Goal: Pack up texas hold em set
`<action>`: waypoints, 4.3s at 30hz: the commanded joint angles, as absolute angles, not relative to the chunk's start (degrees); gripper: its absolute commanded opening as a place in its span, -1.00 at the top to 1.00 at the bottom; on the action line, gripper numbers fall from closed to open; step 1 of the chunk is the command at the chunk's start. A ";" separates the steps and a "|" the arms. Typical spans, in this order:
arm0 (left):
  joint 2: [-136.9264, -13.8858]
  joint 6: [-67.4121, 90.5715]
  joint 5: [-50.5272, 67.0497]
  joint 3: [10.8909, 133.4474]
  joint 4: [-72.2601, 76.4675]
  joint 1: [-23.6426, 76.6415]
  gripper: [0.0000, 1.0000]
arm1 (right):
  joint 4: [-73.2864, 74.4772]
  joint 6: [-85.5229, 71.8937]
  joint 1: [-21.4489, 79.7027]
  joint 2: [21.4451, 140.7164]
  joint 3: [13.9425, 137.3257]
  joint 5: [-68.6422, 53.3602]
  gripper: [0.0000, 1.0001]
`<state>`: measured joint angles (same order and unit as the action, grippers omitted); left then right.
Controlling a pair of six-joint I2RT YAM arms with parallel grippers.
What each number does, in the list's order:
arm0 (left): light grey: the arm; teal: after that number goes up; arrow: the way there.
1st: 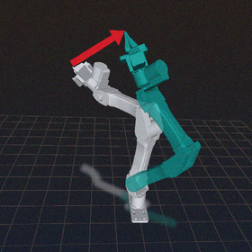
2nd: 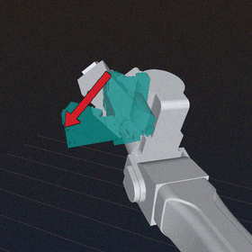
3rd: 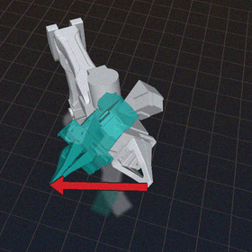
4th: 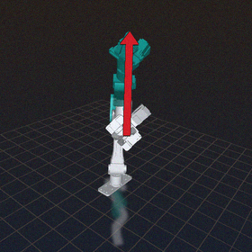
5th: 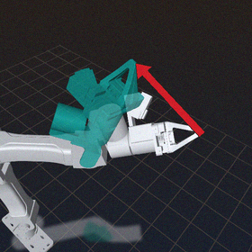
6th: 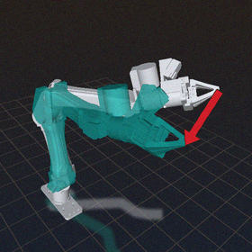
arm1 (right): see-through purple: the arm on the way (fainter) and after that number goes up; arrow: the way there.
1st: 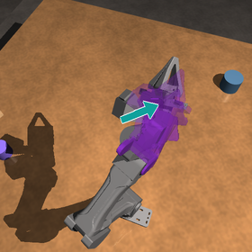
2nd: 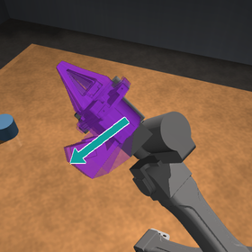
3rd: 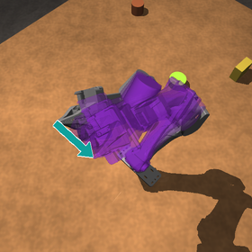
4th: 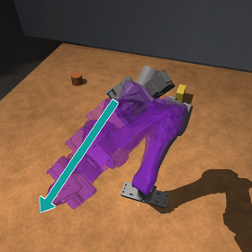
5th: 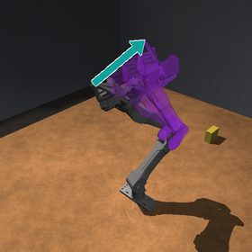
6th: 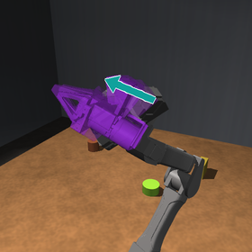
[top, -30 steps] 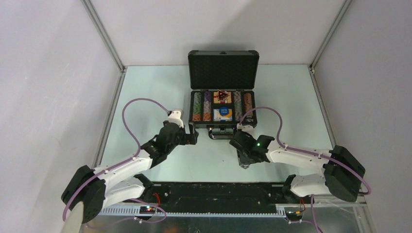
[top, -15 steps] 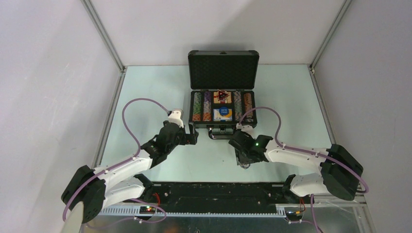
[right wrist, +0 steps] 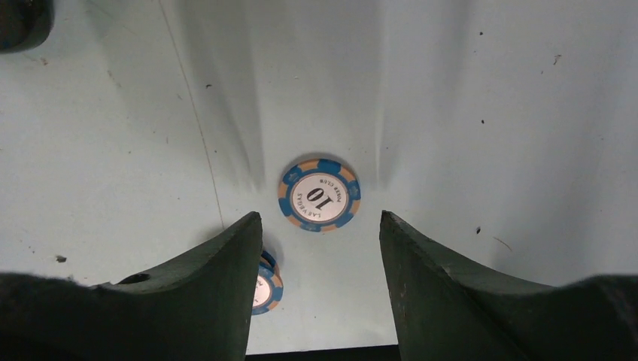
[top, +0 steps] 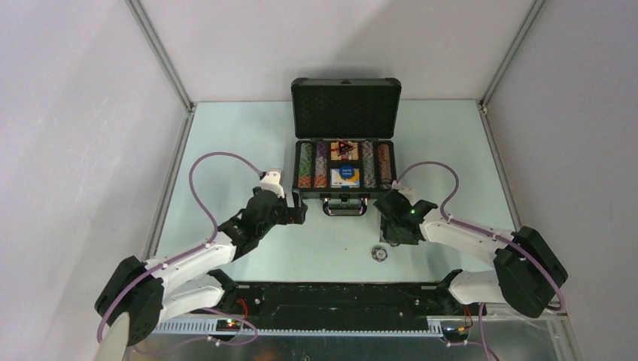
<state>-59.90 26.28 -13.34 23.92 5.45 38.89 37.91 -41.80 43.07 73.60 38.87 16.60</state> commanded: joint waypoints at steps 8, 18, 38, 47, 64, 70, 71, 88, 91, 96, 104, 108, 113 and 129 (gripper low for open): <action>-59.88 24.89 -13.80 26.54 7.12 39.29 -0.97 | 33.54 -40.94 40.53 75.26 37.35 16.09 -0.26; -59.85 24.88 -13.91 26.54 7.12 39.38 -0.97 | 32.25 -40.52 40.18 76.92 36.46 16.08 -0.10; -59.68 24.87 -13.93 26.46 7.12 39.30 -0.97 | 32.56 -40.62 40.41 75.15 36.12 17.67 0.16; -59.91 24.88 -13.97 26.54 7.10 39.35 -0.97 | 34.15 -40.00 40.18 71.06 36.46 17.73 0.15; -60.24 24.87 -13.96 26.70 7.12 39.33 -0.97 | 38.01 -42.46 46.41 66.08 37.23 15.72 0.03; -60.47 24.85 -13.93 26.73 7.12 39.33 -0.97 | 34.60 -39.74 46.14 69.87 40.70 14.69 -0.28; -60.42 24.86 -13.96 26.73 7.12 39.30 -0.97 | 34.31 -39.38 46.14 71.52 41.40 14.42 -0.29; -60.30 24.73 -14.09 26.71 7.12 39.38 -0.97 | 27.85 -35.96 47.62 86.31 47.36 11.85 -0.15; -60.27 24.72 -14.13 26.71 7.12 39.34 -0.97 | 27.65 -35.84 47.56 86.95 47.37 11.72 -0.10; -60.22 24.75 -14.06 26.62 7.12 39.33 -0.97 | 27.94 -35.81 47.73 87.60 47.37 11.67 -0.03; -60.29 24.71 -14.09 26.72 7.12 39.37 -0.97 | 30.96 -35.73 48.71 87.83 47.90 12.71 -0.04; -60.37 24.78 -14.02 26.72 7.12 39.32 -0.97 | 32.39 -35.97 49.00 87.57 47.90 13.19 -0.06; -60.38 24.75 -13.98 26.76 7.12 39.35 -0.97 | 33.89 -36.13 49.16 86.96 47.84 13.73 -0.05; -60.47 24.78 -14.00 26.80 7.12 39.33 -0.97 | 31.94 -35.66 49.16 86.86 47.90 13.09 0.18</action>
<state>-60.40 25.87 -13.34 24.12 5.45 38.89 31.70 -35.94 48.97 87.22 46.76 12.49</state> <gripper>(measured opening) 0.985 0.445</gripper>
